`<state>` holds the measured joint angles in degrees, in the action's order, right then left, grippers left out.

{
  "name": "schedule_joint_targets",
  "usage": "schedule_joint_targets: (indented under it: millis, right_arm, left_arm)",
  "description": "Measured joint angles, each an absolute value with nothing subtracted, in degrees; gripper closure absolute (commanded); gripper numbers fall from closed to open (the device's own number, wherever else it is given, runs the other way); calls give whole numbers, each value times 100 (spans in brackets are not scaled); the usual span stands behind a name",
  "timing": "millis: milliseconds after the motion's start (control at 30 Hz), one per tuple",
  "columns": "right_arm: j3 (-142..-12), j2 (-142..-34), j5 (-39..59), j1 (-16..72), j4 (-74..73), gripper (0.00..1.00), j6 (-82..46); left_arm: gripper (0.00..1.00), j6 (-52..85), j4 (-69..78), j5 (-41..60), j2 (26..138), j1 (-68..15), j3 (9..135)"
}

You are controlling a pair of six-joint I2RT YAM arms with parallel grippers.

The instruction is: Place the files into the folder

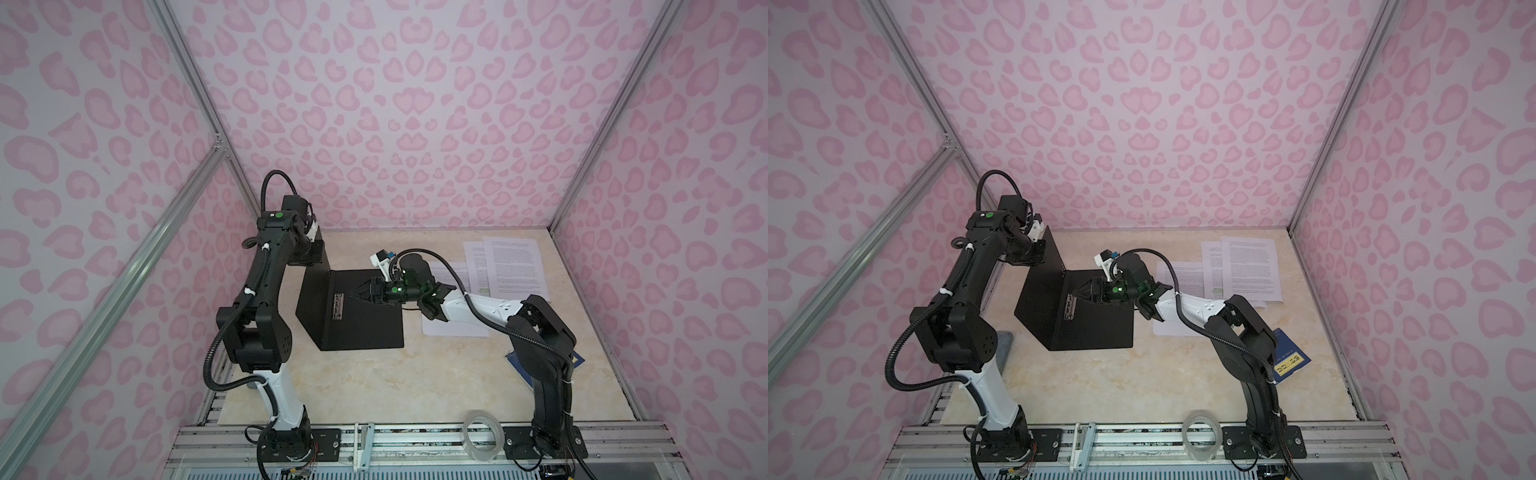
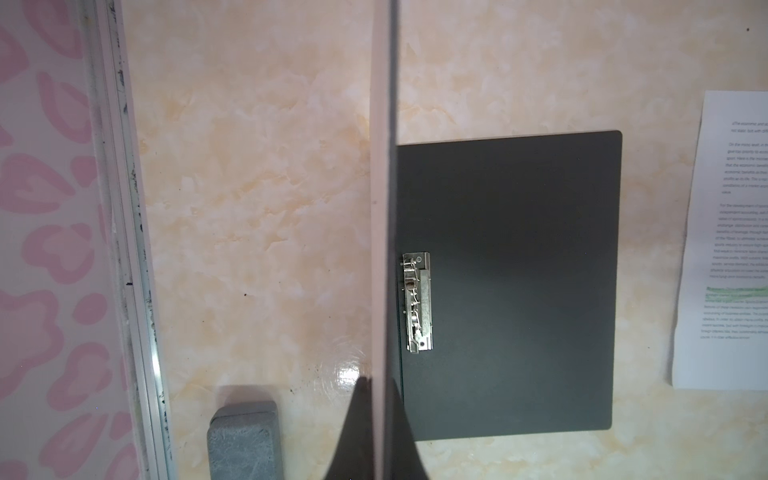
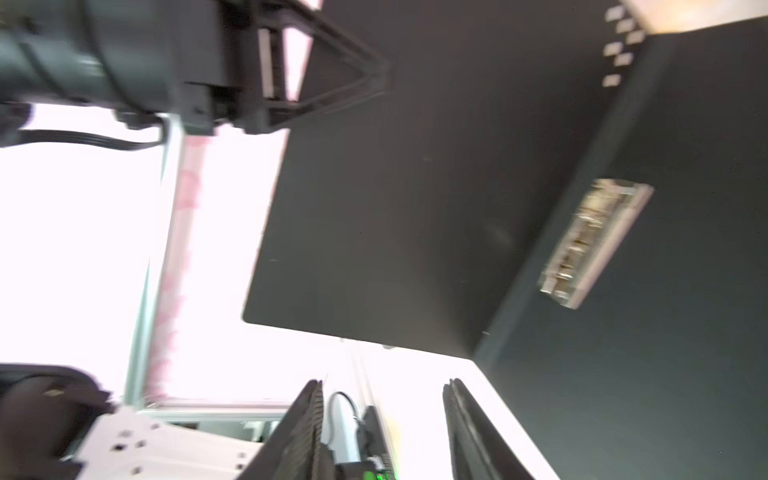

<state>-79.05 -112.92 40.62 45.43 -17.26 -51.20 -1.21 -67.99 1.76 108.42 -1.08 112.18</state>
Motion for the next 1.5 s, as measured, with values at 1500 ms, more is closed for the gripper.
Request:
schedule_joint_targets:
  millis: [1500]
  right_arm:
    - [-9782, -12331, 2005, 5201, 2536, 63, -3238]
  left_arm:
    - [97, 137, -6619, 2224, 9966, 751, 9765]
